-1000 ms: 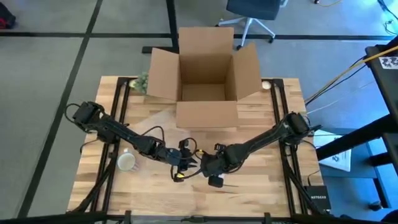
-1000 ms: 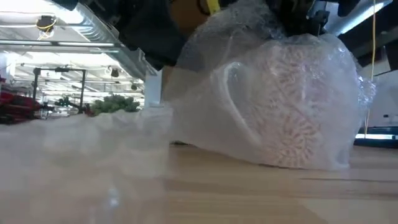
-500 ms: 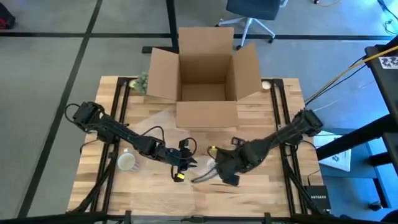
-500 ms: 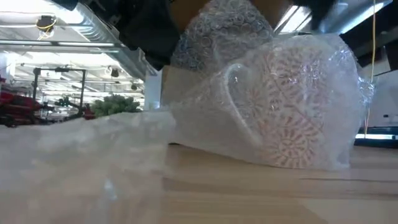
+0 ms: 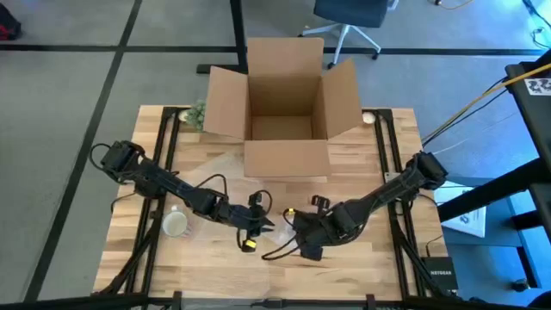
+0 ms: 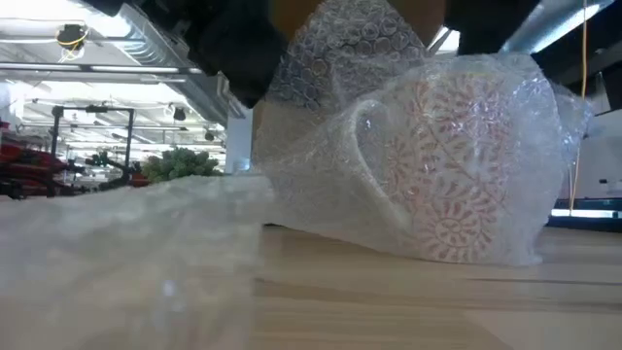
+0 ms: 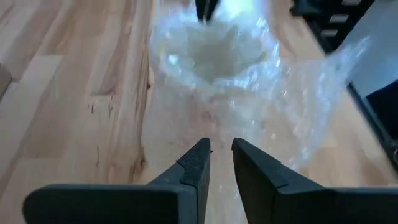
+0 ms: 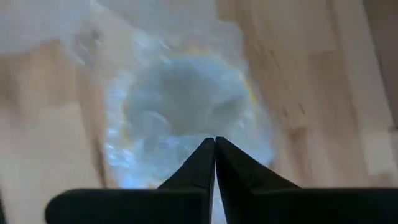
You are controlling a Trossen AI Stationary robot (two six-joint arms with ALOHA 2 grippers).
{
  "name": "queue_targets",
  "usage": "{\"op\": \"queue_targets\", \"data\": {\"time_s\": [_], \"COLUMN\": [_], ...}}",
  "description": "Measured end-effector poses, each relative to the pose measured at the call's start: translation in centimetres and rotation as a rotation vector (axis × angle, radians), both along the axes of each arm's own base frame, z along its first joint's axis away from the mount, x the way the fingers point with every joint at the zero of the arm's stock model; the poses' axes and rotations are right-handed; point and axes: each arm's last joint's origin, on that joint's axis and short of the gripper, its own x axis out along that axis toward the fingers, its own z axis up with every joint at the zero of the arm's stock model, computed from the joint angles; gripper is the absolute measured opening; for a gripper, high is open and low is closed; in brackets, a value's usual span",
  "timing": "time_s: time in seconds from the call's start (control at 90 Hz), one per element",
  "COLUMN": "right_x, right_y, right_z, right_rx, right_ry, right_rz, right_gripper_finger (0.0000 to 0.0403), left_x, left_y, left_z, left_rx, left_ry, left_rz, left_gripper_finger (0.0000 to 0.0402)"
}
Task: Wrap mug
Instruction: Wrap the orange mug with the bubble wrap
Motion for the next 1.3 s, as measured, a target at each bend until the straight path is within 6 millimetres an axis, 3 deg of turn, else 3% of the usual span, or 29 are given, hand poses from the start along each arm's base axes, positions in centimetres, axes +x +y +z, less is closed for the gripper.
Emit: {"op": "queue_targets", "data": {"time_s": [0.289,0.389,0.567,0.656,0.711,0.811,0.933,1.022,1.1,1.3], "right_x": [2.1,2.7,3.4,3.6,3.6,2.6,0.5,-2.0,-3.7,-6.3], "right_y": [-1.2,-1.6,-1.6,-1.5,-1.4,-0.8,0.0,-0.1,-0.3,-1.0], "right_z": [-5.8,-6.8,-6.2,-4.7,-2.8,0.7,3.3,4.8,3.9,-2.0], "right_rx": [0.071,0.102,0.122,0.106,0.117,0.173,0.187,0.101,0.003,-0.107], "right_ry": [0.091,0.094,0.094,0.100,0.065,0.029,0.003,0.013,0.073,0.236], "right_rz": [0.010,0.021,0.055,0.065,0.081,0.122,0.119,0.052,-0.018,-0.085], "right_gripper_finger": [0.0000,0.0000,0.0000,0.0000,0.0000,0.0000,0.0000,0.0000,0.0000,0.0000], "left_x": [0.0,0.1,0.1,0.1,0.1,0.1,0.0,0.0,0.0,0.0], "left_y": [0.0,0.0,0.0,0.0,0.0,0.0,-0.1,-0.1,-0.1,-0.1], "left_z": [0.1,0.1,0.1,0.1,0.1,0.1,0.1,0.1,0.1,0.0], "left_rx": [-0.001,-0.003,0.000,0.000,-0.001,0.000,-0.002,-0.001,0.000,0.000], "left_ry": [-0.006,-0.010,-0.013,-0.012,-0.014,-0.012,-0.012,-0.008,-0.006,-0.005], "left_rz": [-0.003,-0.003,-0.006,-0.006,-0.006,-0.006,-0.005,-0.006,-0.006,-0.005], "left_gripper_finger": [0.0053,0.0053,0.0053,0.0053,0.0053,0.0053,0.0053,0.0053,0.0054,0.0054]}}
